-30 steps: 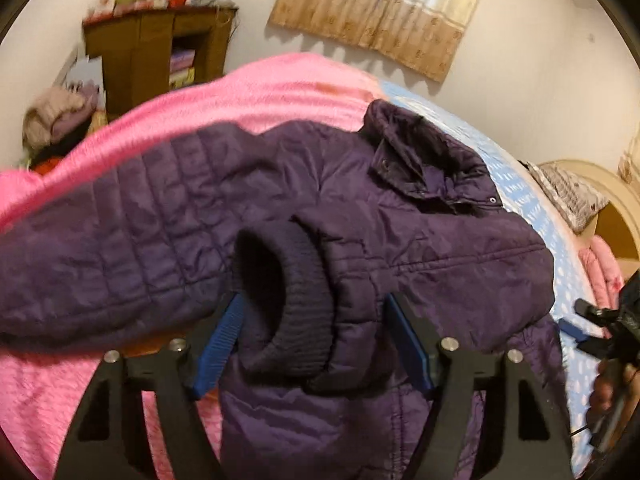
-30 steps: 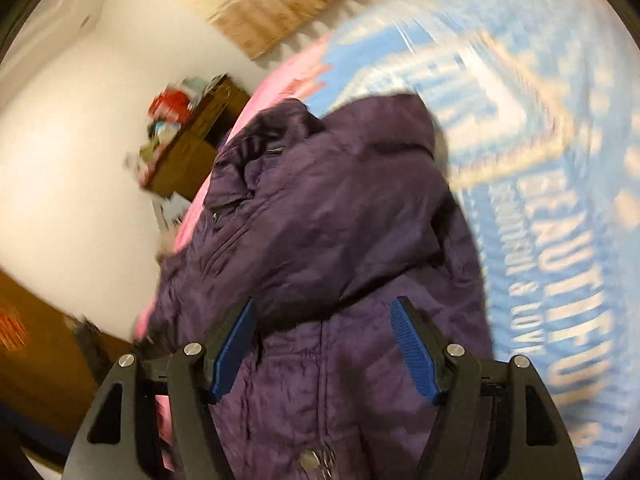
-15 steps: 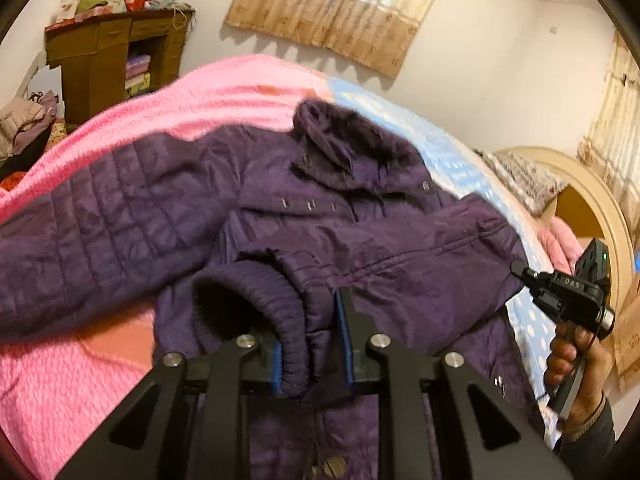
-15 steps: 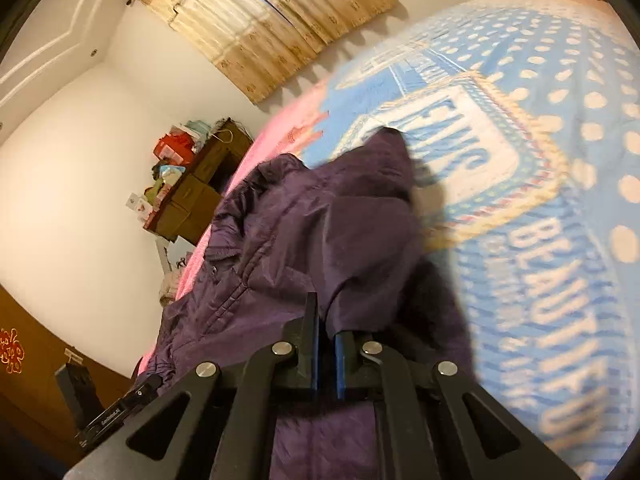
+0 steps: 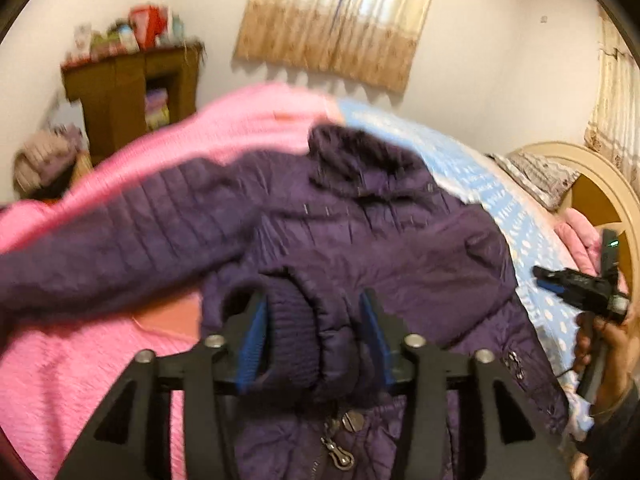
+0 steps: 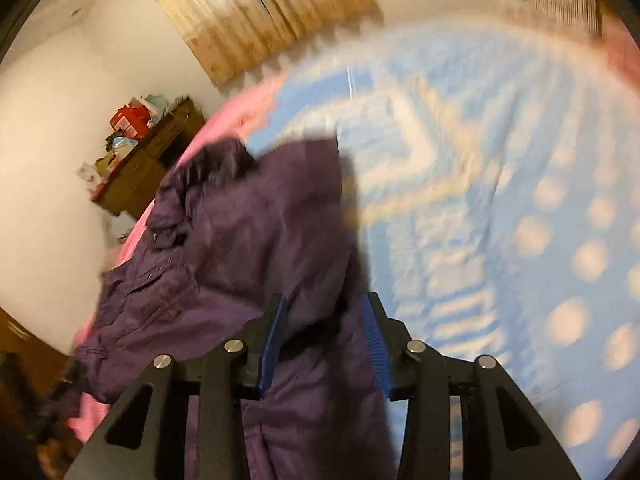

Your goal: Fold large clothes

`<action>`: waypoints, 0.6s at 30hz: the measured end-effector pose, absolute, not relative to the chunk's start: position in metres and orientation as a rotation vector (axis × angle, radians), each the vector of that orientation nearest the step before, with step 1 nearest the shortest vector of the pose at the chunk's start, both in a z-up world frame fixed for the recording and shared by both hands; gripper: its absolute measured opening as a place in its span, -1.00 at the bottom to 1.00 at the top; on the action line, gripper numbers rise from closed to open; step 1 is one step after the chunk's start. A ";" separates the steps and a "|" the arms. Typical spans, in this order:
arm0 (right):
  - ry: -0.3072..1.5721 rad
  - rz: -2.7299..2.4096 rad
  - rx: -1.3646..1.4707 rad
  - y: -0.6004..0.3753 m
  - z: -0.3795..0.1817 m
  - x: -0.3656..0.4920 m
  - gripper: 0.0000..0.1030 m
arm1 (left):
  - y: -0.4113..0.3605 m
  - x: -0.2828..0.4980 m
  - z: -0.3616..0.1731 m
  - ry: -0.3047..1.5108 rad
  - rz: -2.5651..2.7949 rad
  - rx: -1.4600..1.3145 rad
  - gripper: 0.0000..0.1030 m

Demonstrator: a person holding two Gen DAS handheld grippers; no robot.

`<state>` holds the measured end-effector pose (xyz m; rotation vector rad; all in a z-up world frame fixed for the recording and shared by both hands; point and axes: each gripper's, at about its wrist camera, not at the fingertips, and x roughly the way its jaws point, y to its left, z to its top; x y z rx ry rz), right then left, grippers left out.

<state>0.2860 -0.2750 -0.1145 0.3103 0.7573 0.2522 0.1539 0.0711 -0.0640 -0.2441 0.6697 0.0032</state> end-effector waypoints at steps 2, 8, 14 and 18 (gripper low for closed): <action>0.723 0.308 0.278 -0.264 -0.100 0.290 -0.19 | 0.068 0.154 -0.057 0.618 0.058 -0.211 0.52; 0.732 0.409 0.093 -0.200 -0.104 0.337 -0.16 | 0.056 0.173 -0.057 0.604 0.117 -0.169 0.84; 0.886 0.319 0.108 -0.201 -0.165 0.374 -0.16 | 0.056 0.223 -0.110 0.774 0.232 -0.071 0.89; 0.828 0.335 0.082 -0.200 -0.182 0.372 -0.17 | 0.068 0.241 -0.145 0.890 0.202 -0.148 1.00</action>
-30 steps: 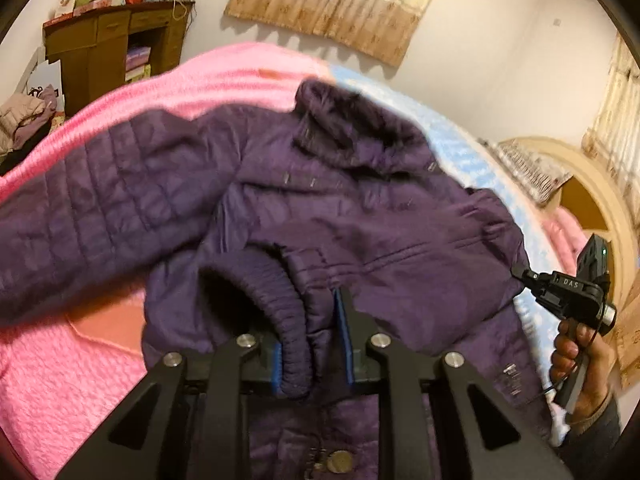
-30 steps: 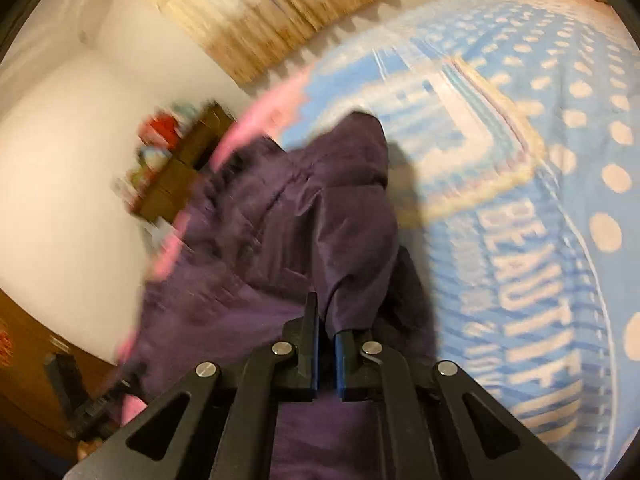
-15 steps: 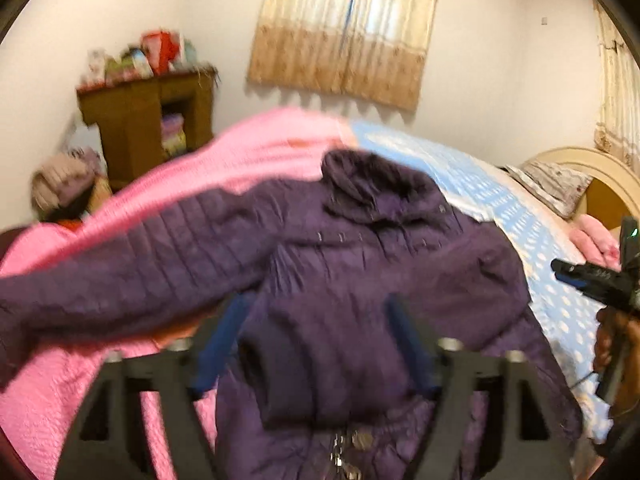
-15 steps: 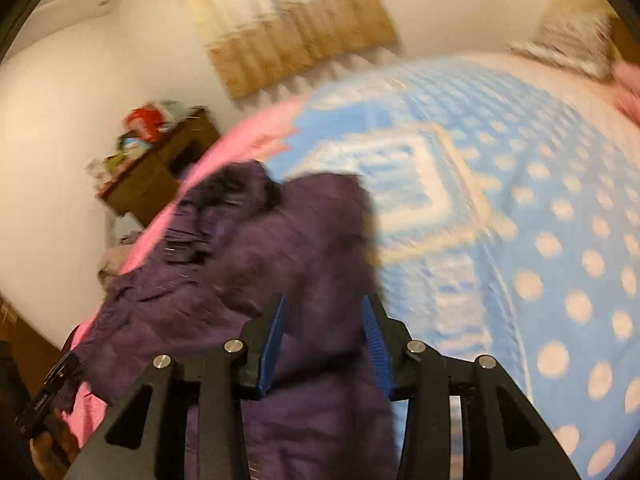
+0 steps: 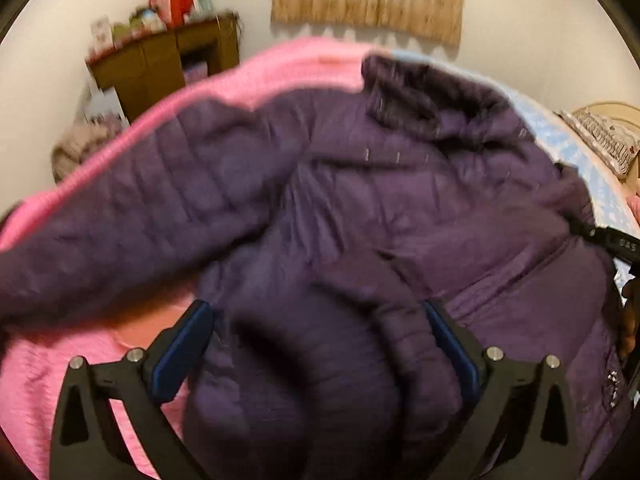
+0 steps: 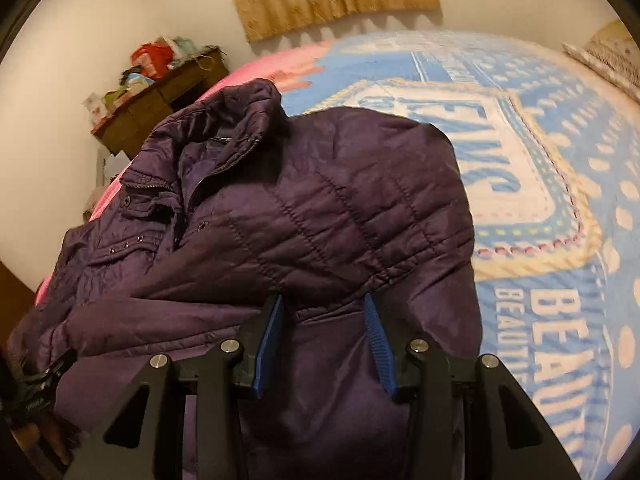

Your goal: Fold large clothes

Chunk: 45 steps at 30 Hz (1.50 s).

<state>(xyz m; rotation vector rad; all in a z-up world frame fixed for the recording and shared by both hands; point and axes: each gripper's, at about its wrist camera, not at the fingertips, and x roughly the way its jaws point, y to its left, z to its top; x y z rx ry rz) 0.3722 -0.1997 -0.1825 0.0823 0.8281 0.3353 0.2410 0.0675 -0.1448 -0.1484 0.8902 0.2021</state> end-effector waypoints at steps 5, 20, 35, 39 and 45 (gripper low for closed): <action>0.811 0.329 0.096 -0.199 -0.188 0.374 -0.16 | 0.066 0.241 -0.152 0.877 0.212 -0.146 1.00; 0.794 0.519 -0.236 -0.097 -0.146 0.295 0.03 | 0.073 0.216 -0.122 0.751 0.232 -0.201 1.00; 0.928 0.425 0.055 -0.194 -0.076 0.292 0.41 | 0.066 0.237 -0.148 0.842 0.202 -0.152 1.00; 0.880 0.501 0.178 -0.166 -0.080 0.280 0.46 | 0.067 0.235 -0.149 0.848 0.198 -0.160 1.00; 0.939 0.412 0.047 -0.117 -0.164 0.293 0.46 | 0.070 0.232 -0.149 0.834 0.194 -0.183 1.00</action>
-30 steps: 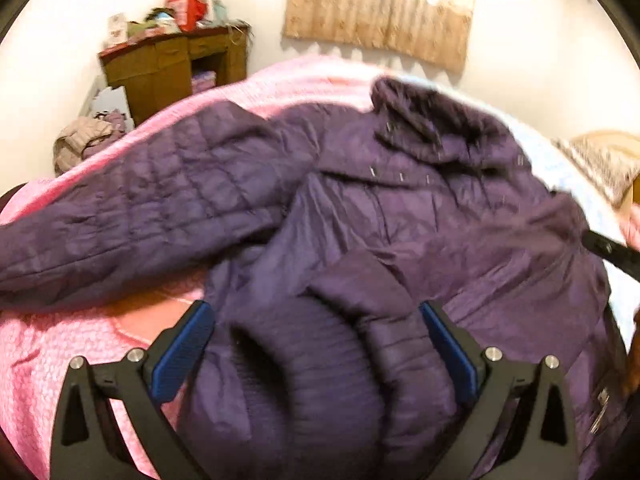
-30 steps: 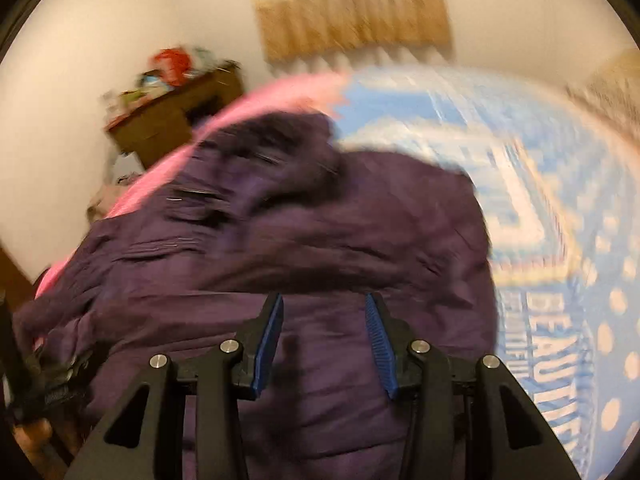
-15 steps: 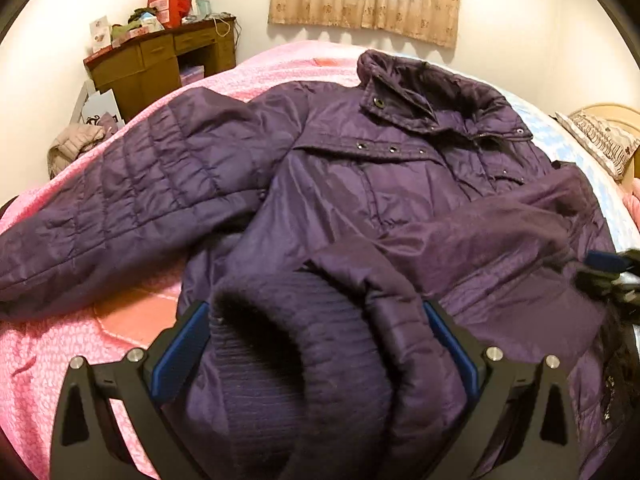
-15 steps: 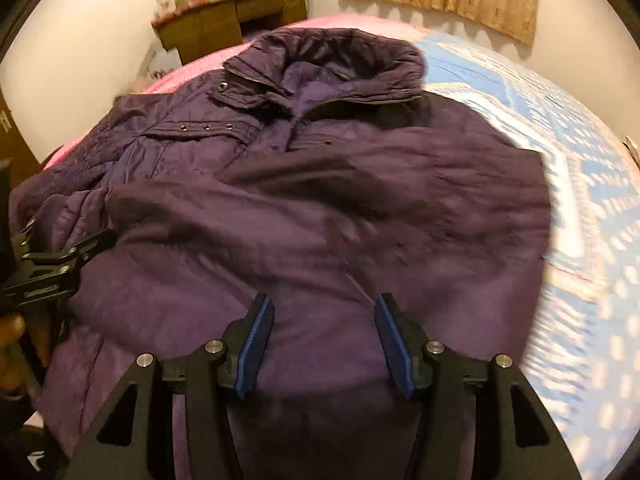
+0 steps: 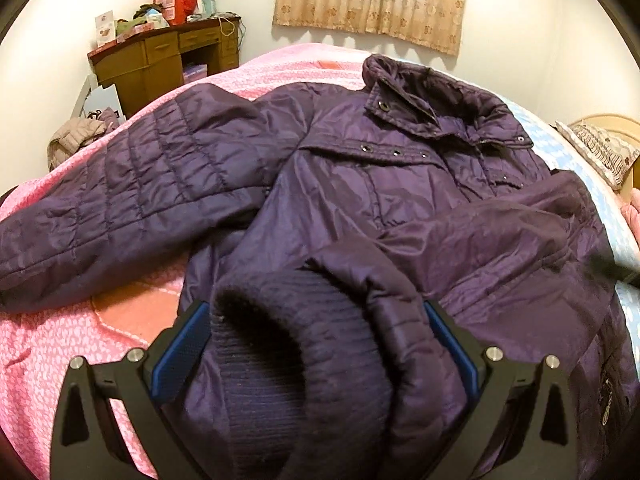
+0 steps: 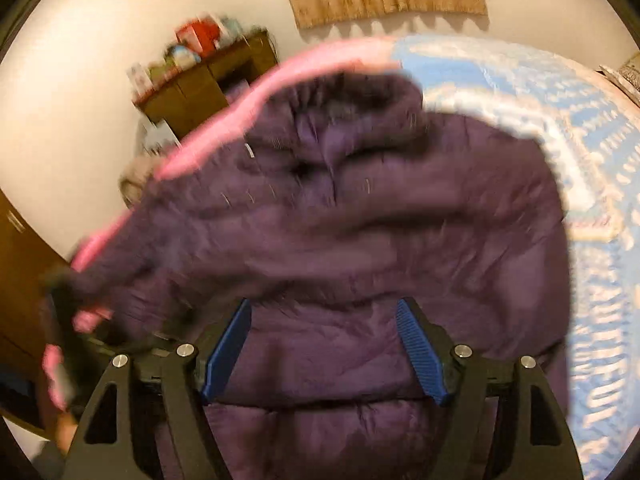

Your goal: Fold large clothes

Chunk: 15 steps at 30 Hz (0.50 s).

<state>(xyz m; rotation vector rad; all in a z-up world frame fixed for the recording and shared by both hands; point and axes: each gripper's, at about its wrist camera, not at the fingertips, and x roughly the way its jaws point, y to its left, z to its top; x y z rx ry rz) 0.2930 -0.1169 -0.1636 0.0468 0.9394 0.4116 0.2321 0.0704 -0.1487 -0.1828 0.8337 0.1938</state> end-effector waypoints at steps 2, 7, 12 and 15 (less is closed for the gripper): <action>0.891 0.427 0.009 -0.119 -0.179 0.291 0.46 | 0.072 0.231 -0.149 0.826 0.186 -0.195 1.00; 0.846 0.424 -0.030 -0.116 -0.182 0.285 0.47 | 0.083 0.219 -0.140 0.793 0.148 -0.263 1.00; 0.829 0.404 -0.064 -0.110 -0.185 0.285 0.49 | 0.104 0.174 -0.117 0.712 0.164 -0.334 1.00; 0.826 0.406 -0.056 -0.112 -0.184 0.284 0.49 | 0.125 0.141 -0.107 0.673 0.230 -0.344 1.00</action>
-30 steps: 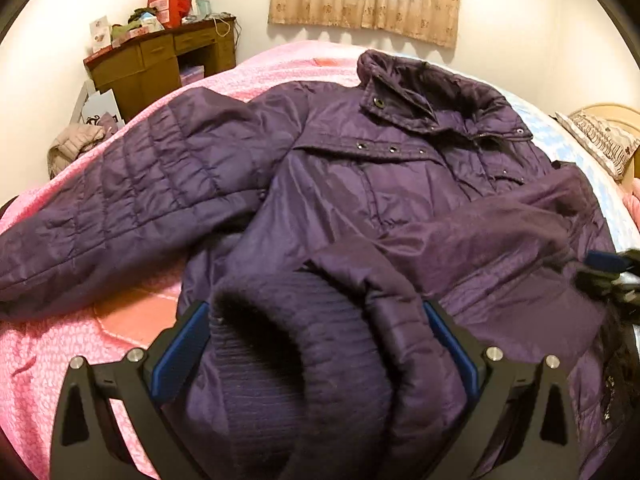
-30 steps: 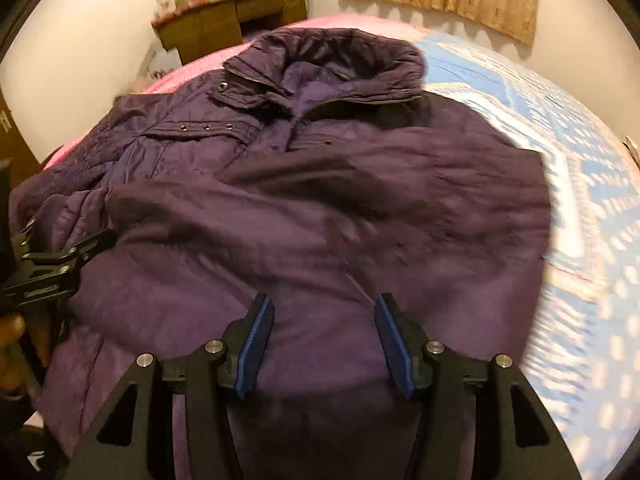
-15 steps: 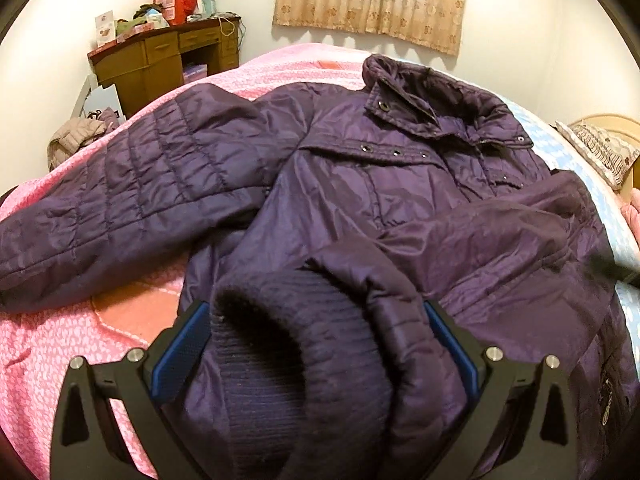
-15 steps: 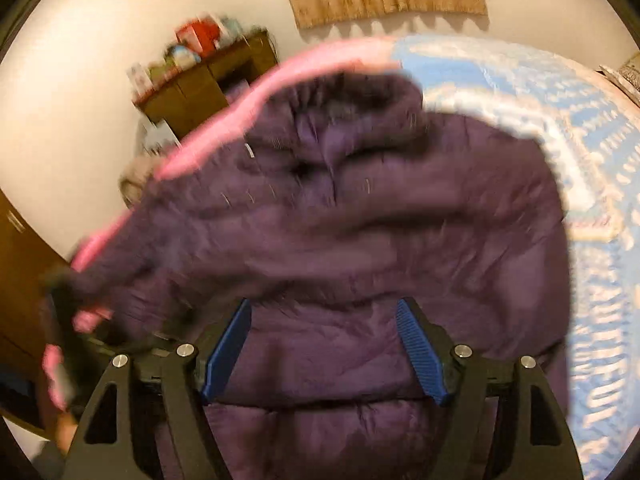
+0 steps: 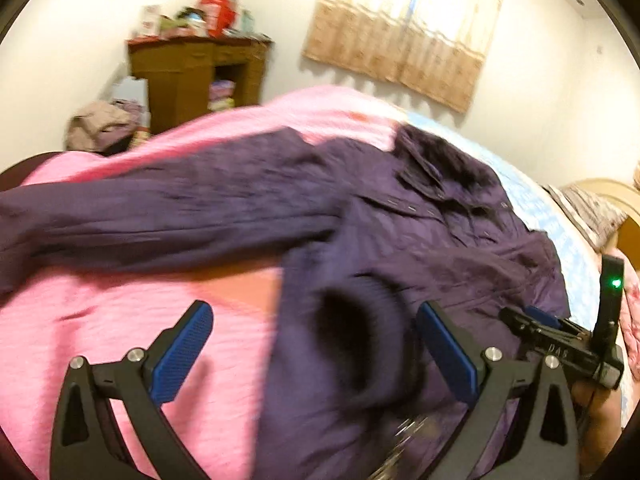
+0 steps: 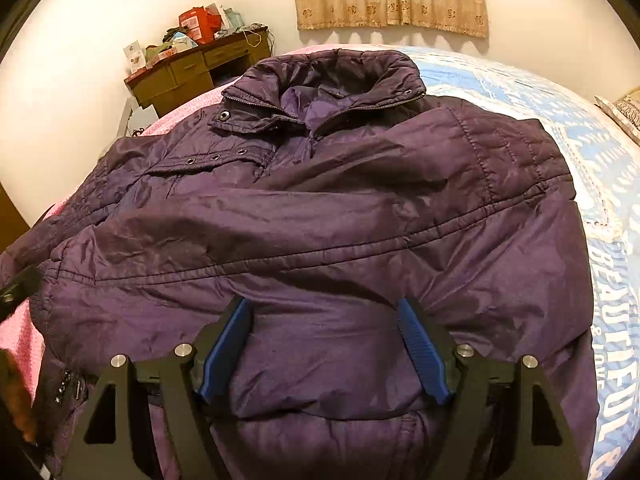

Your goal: Fold large clothes

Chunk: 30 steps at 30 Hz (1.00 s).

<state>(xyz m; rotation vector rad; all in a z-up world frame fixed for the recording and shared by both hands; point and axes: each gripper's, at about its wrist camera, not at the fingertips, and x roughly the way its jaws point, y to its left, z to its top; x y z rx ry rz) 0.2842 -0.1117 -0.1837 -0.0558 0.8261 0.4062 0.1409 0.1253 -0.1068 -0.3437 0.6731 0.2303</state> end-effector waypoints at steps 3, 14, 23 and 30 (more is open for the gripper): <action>0.820 0.410 -0.046 -0.114 -0.183 0.283 0.49 | 0.156 0.110 -0.102 0.644 0.292 -0.372 1.00; 0.812 0.415 -0.038 -0.117 -0.183 0.281 0.49 | 0.322 0.005 -0.110 0.508 0.575 -0.880 1.00; 0.813 0.414 -0.042 -0.116 -0.183 0.281 0.49 | 0.365 -0.007 -0.137 0.378 0.544 -1.171 0.99; 0.812 0.415 -0.042 -0.116 -0.183 0.281 0.49 | 0.383 0.003 -0.149 0.380 0.584 -1.200 0.95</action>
